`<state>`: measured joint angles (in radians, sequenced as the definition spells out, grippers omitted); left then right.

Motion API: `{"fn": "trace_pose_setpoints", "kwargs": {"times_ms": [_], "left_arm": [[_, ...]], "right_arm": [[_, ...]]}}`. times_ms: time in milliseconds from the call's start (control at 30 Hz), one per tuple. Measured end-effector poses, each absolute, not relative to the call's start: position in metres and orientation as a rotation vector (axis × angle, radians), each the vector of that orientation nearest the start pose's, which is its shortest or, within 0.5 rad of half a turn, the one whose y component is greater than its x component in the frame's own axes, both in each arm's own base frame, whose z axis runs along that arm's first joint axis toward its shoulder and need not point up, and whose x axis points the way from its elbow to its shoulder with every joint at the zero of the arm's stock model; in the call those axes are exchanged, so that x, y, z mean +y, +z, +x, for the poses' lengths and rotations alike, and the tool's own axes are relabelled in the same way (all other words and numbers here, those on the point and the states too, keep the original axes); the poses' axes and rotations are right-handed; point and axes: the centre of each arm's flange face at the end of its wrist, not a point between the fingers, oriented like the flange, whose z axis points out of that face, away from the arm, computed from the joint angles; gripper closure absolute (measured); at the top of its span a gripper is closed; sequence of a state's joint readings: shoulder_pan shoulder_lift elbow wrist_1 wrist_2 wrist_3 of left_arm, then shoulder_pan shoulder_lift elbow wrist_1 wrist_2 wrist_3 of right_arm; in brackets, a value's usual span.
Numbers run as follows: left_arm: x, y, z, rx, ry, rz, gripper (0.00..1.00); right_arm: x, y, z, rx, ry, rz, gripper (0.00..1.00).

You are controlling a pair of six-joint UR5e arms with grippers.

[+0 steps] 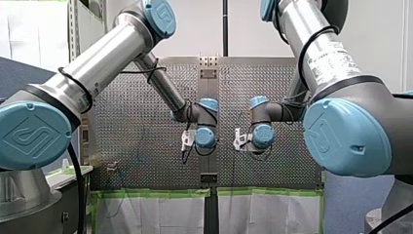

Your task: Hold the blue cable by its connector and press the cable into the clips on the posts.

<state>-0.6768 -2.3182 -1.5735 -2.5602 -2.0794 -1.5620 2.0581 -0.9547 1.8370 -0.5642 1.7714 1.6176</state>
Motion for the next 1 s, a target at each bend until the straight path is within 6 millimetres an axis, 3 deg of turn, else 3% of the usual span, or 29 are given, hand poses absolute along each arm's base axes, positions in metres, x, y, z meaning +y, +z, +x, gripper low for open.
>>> {"fn": "trace_pose_setpoints", "kwargs": {"times_ms": [467,733,1000], "left_arm": [[-0.486,0.085,0.441,1.686,-0.112,0.204,0.98],[-0.505,0.07,0.44,1.725,-0.15,0.181,0.98],[-0.523,0.085,0.453,1.689,-0.174,0.117,0.98]], "right_arm": [[-0.461,0.079,0.346,-1.207,1.283,1.699,1.0],[-0.471,0.057,0.341,-1.217,1.299,1.748,1.0],[-0.489,0.062,0.336,-1.21,1.327,1.738,1.0]]}}
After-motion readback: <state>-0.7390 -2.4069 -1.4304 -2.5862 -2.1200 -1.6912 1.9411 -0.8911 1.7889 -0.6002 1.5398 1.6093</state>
